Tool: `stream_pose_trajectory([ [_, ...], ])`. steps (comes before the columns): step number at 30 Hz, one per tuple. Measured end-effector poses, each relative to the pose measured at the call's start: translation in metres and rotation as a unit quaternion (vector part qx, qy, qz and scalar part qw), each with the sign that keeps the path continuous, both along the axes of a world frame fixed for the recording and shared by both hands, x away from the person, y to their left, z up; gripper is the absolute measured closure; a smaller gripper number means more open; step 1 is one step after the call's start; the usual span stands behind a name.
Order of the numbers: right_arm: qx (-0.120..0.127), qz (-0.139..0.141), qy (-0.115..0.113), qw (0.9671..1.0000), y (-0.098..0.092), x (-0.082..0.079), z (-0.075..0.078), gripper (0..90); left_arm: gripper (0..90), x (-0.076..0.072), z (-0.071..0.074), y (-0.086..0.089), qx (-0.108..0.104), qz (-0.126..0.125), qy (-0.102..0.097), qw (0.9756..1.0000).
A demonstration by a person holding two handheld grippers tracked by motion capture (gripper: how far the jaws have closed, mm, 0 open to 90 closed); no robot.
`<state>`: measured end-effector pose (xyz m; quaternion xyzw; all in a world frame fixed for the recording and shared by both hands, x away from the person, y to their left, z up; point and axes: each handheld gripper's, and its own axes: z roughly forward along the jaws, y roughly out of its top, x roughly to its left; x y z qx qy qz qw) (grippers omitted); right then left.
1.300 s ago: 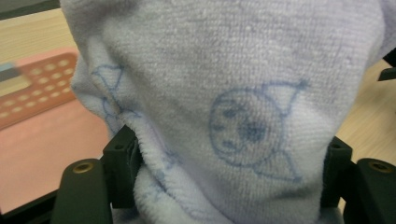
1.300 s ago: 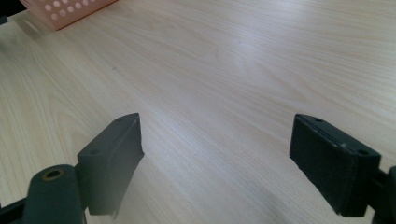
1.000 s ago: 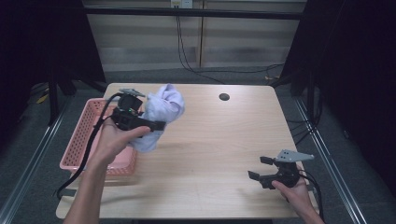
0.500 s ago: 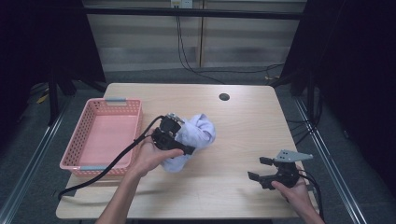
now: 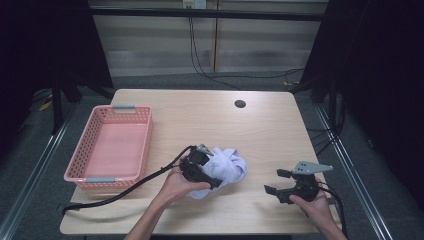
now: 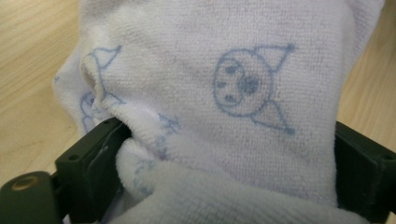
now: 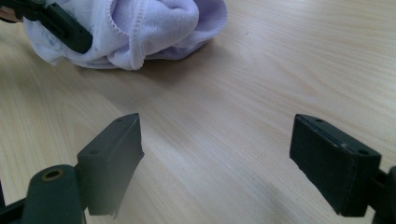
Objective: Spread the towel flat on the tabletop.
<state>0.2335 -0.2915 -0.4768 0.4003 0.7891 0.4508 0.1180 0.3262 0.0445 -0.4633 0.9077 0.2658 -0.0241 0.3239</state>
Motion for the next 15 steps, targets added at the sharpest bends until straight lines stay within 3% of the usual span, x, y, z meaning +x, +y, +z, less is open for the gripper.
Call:
stream_pose_trajectory([
  [3,0.002,0.001,0.0,1.0,0.0,-0.001,0.0,17.3,7.6,-0.001,0.004,0.003,-0.006,0.003,0.01,0.9999],
  [6,0.002,0.001,0.0,1.0,0.001,0.0,0.0,17.2,8.1,-0.006,0.008,0.004,-0.014,0.013,0.008,0.9998],
  [8,0.004,0.001,0.002,1.0,0.001,0.0,0.0,17.3,13.8,-0.008,0.013,0.007,-0.021,0.016,0.001,0.9997],
  [11,0.008,0.0,0.002,1.0,0.001,0.0,0.001,17.2,15.7,-0.009,0.02,0.019,-0.044,0.017,0.004,0.9989],
  [14,0.01,-0.002,0.001,0.9999,0.001,0.0,0.001,17.3,15.9,-0.012,0.023,0.024,-0.042,0.033,-0.004,0.9986],
  [15,0.011,-0.002,0.001,0.9999,0.001,0.001,0.001,17.3,15.9,-0.014,0.025,0.028,-0.055,0.027,-0.001,0.9981],
])
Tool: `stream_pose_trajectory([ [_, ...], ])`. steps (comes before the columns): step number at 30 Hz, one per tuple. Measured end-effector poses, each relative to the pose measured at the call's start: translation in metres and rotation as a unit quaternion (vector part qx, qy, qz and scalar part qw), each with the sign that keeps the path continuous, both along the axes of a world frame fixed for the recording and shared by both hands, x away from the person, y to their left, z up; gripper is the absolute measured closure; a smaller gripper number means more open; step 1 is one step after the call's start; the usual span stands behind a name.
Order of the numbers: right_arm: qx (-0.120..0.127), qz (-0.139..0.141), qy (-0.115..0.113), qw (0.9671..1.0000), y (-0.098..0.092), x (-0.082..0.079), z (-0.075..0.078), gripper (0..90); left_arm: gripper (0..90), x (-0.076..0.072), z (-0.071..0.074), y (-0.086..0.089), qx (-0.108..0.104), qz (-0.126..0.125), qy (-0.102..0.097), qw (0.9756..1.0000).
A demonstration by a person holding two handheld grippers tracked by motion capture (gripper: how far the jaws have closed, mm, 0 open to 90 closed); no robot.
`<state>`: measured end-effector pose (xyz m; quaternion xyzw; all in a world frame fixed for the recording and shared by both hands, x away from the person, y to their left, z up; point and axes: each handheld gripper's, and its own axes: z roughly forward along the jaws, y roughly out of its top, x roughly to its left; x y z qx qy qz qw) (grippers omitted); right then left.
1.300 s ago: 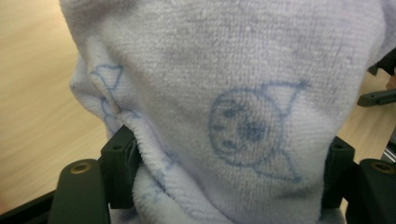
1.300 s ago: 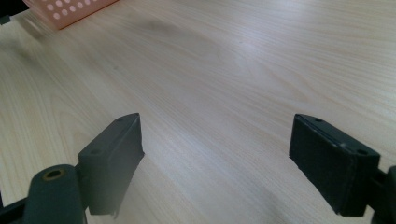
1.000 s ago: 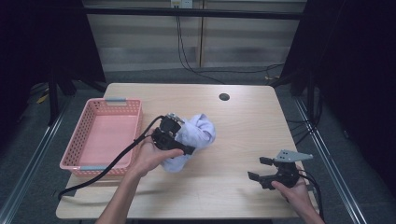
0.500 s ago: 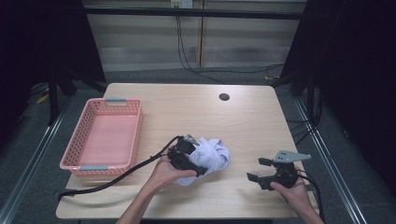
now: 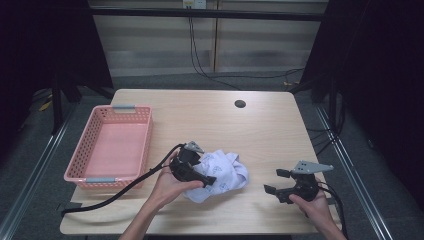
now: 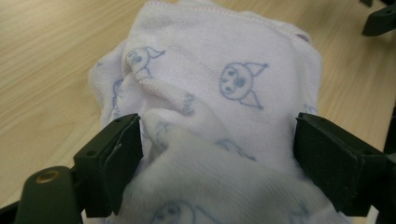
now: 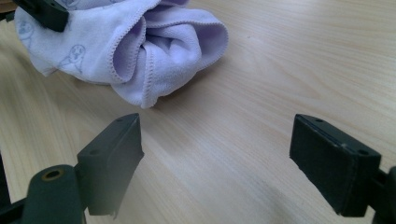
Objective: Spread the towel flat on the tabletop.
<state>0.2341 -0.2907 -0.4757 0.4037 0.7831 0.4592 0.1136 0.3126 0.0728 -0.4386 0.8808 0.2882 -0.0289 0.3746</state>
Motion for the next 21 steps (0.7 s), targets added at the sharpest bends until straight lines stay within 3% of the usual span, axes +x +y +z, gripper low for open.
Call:
stream_pose_trajectory([
  [2,0.001,0.004,0.001,1.0,0.002,0.002,0.002,17.5,15.8,-0.005,0.003,0.007,-0.012,0.004,-0.004,0.9999],
  [4,0.002,0.005,0.001,1.0,0.003,0.002,0.002,17.9,15.9,-0.011,0.007,0.013,0.002,0.005,-0.011,0.9999],
  [5,0.003,0.008,0.001,1.0,0.005,0.003,0.003,19.5,15.9,-0.014,0.009,0.017,-0.001,0.005,-0.013,0.9999],
  [7,0.004,0.018,-0.003,0.9998,0.009,0.005,0.006,24.6,16.0,-0.022,0.014,0.025,-0.012,0.013,-0.019,0.9997],
  [11,0.001,0.032,-0.004,0.9995,0.019,0.008,0.011,31.6,16.5,-0.044,0.024,0.037,-0.008,0.004,-0.042,0.9991],
  [12,0.003,0.034,0.0,0.9994,0.023,0.011,0.012,39.0,20.2,-0.049,0.025,0.04,-0.006,0.007,-0.041,0.9991],
  [13,0.003,0.034,0.0,0.9994,0.023,0.011,0.012,39.0,20.2,-0.053,0.026,0.042,-0.01,0.01,-0.043,0.999],
  [14,0.002,0.038,0.005,0.9993,0.026,0.015,0.013,42.7,22.0,-0.062,0.028,0.044,0.005,0.01,-0.051,0.9986],
  [18,-0.003,0.041,0.005,0.9992,0.035,0.025,0.015,49.3,22.0,-0.071,0.031,0.05,0.018,0.02,-0.057,0.998],
  [21,-0.002,0.051,0.006,0.9987,0.041,0.031,0.015,53.1,24.8,-0.08,0.032,0.06,-0.018,0.038,-0.059,0.9974],
])
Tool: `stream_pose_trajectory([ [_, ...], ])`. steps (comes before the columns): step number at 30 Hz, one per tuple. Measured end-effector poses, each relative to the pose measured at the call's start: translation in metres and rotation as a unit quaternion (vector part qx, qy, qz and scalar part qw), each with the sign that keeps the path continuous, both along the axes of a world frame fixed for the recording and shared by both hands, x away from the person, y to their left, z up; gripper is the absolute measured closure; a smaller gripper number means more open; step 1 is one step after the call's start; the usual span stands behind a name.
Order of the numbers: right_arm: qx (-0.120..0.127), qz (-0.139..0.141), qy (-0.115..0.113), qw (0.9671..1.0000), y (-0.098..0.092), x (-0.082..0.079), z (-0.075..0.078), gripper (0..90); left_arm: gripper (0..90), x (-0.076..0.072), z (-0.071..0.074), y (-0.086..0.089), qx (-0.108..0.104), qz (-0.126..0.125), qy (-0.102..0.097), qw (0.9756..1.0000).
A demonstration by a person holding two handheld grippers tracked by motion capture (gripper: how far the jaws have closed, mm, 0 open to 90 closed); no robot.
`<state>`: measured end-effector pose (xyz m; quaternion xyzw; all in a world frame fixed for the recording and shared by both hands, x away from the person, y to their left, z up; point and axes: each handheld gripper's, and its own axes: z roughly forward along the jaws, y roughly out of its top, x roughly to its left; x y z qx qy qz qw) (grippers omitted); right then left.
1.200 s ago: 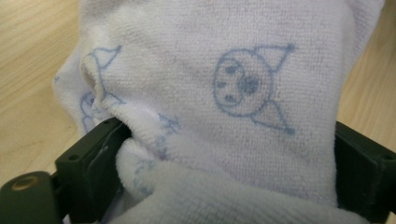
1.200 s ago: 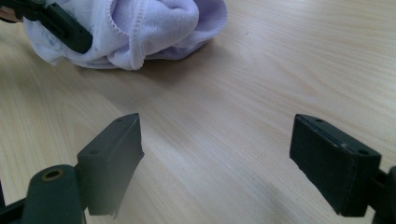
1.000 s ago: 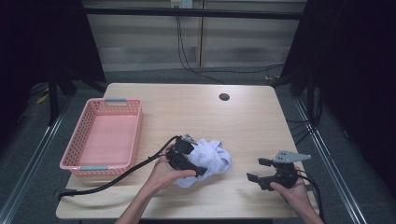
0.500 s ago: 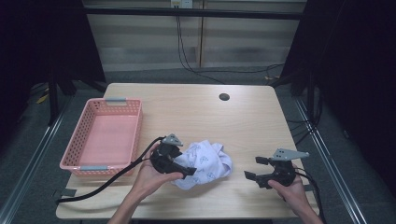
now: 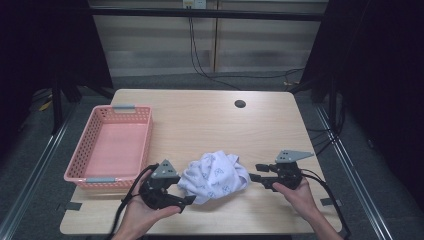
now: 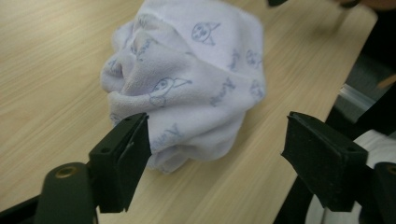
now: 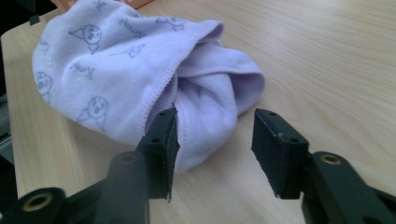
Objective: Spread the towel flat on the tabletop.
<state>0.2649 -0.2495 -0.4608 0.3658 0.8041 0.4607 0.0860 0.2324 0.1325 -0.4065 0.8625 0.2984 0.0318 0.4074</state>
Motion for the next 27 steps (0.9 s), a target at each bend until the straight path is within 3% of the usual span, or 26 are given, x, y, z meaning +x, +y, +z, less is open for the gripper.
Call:
stream_pose_trajectory([
  [4,-0.009,0.021,0.008,0.9997,0.016,0.011,-0.006,49.9,34.3,0.006,-0.012,-0.004,-0.006,-0.002,-0.005,1.0],
  [5,-0.004,0.028,0.016,0.9995,0.022,0.016,-0.01,45.8,39.2,0.014,-0.015,-0.013,-0.022,-0.01,-0.022,0.9994],
  [6,-0.004,0.028,0.016,0.9995,0.022,0.016,-0.01,45.8,40.4,0.014,-0.015,-0.013,-0.022,-0.01,-0.022,0.9994],
  [8,-0.007,0.036,0.021,0.9991,0.026,0.02,-0.016,42.2,39.0,0.025,-0.018,-0.024,-0.035,-0.009,-0.027,0.999],
  [9,-0.013,0.038,0.026,0.9989,0.03,0.023,-0.021,41.6,38.7,0.037,-0.023,-0.035,-0.027,-0.012,-0.028,0.9992],
  [10,-0.013,0.038,0.026,0.9989,0.03,0.023,-0.021,41.6,37.2,0.037,-0.023,-0.035,-0.027,-0.012,-0.028,0.9992],
  [12,-0.012,0.046,0.031,0.9984,0.033,0.025,-0.025,42.0,34.9,0.043,-0.031,-0.046,-0.035,-0.009,-0.011,0.9993],
  [13,-0.019,0.05,0.034,0.998,0.034,0.024,-0.029,45.4,33.8,0.045,-0.041,-0.057,-0.01,-0.022,-0.012,0.9996],
  [14,-0.019,0.05,0.034,0.998,0.034,0.024,-0.029,45.4,33.4,0.045,-0.041,-0.057,-0.01,-0.022,-0.012,0.9996],
  [15,-0.027,0.057,0.041,0.9972,0.037,0.023,-0.033,53.9,34.5,0.046,-0.054,-0.064,0.009,-0.02,-0.001,0.9998],
  [16,-0.027,0.057,0.041,0.9972,0.037,0.023,-0.033,53.9,37.9,0.046,-0.054,-0.064,0.009,-0.02,-0.001,0.9998],
  [17,-0.035,0.066,0.044,0.9962,0.039,0.021,-0.035,65.3,42.1,0.045,-0.057,-0.064,0.013,-0.022,0.0,0.9997],
  [18,-0.035,0.066,0.044,0.9962,0.039,0.021,-0.035,65.3,42.1,0.042,-0.055,-0.064,0.02,-0.02,-0.008,0.9996],
  [19,-0.036,0.065,0.042,0.9964,0.039,0.02,-0.034,74.0,56.3,0.041,-0.053,-0.063,0.027,-0.02,-0.01,0.9994],
  [20,-0.034,0.053,0.034,0.9975,0.036,0.019,-0.03,85.4,65.0,0.041,-0.05,-0.061,0.02,-0.02,-0.009,0.9996],
  [21,-0.031,0.046,0.03,0.998,0.034,0.02,-0.027,88.4,72.1,0.041,-0.048,-0.053,-0.012,-0.022,-0.015,0.9996],
  [22,-0.031,0.046,0.03,0.998,0.034,0.02,-0.027,88.4,76.1,0.041,-0.048,-0.053,-0.012,-0.022,-0.015,0.9996],
  [27,-0.011,0.01,0.003,0.9999,0.018,0.02,-0.007,89.6,78.8,0.049,-0.036,-0.029,-0.065,0.005,-0.005,0.9979],
])
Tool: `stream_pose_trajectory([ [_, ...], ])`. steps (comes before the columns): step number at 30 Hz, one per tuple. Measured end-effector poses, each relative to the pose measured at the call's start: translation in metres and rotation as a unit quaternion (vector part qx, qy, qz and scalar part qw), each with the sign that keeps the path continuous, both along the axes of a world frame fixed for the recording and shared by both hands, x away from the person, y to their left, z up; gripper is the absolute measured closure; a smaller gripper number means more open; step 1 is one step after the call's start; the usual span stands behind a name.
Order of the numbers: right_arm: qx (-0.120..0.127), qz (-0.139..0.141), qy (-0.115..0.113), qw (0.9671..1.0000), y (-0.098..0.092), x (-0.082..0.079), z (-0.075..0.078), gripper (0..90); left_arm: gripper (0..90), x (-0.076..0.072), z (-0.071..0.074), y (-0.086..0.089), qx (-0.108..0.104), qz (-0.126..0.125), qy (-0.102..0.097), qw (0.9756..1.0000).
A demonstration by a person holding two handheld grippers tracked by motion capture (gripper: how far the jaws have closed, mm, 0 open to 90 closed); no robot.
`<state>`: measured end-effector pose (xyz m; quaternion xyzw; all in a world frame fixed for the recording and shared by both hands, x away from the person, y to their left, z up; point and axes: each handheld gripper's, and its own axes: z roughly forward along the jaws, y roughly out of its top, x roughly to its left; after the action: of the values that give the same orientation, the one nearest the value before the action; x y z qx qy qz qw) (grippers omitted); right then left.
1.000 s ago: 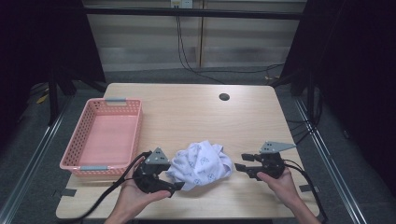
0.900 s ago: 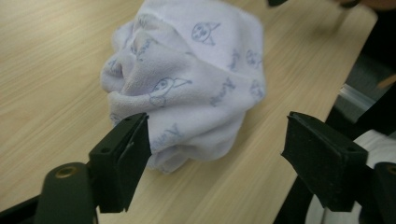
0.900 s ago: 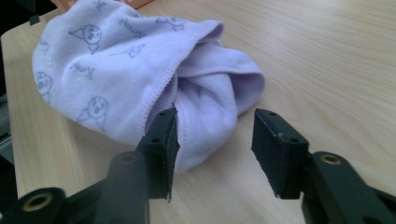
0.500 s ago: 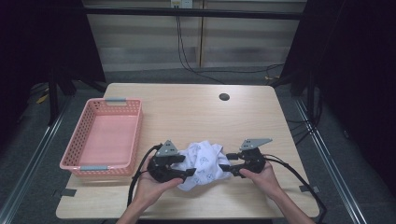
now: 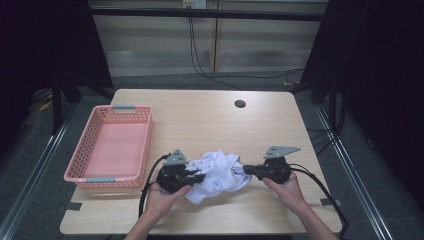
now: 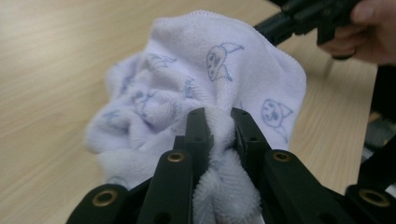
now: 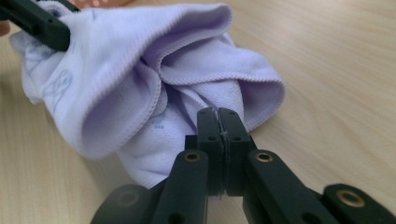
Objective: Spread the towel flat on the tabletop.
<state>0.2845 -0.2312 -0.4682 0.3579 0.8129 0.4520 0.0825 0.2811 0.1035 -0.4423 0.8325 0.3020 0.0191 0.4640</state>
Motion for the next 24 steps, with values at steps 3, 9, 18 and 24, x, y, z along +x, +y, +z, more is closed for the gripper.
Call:
stream_pose_trajectory([
  [3,0.004,-0.011,-0.005,0.9999,-0.005,0.001,0.005,89.7,78.9,0.004,0.011,0.016,-0.021,0.022,-0.011,0.9995],
  [9,0.037,-0.064,-0.039,0.9965,-0.038,0.002,0.036,89.9,79.3,0.01,0.036,0.042,-0.054,0.06,-0.031,0.9962],
  [18,0.046,-0.109,-0.091,0.9887,-0.074,0.011,0.083,90.0,79.4,0.019,0.069,0.053,-0.087,0.071,-0.062,0.9917],
  [24,0.05,-0.114,-0.122,0.9846,-0.074,0.019,0.111,90.0,77.8,0.023,0.087,0.042,-0.097,0.056,-0.071,0.9912],
])
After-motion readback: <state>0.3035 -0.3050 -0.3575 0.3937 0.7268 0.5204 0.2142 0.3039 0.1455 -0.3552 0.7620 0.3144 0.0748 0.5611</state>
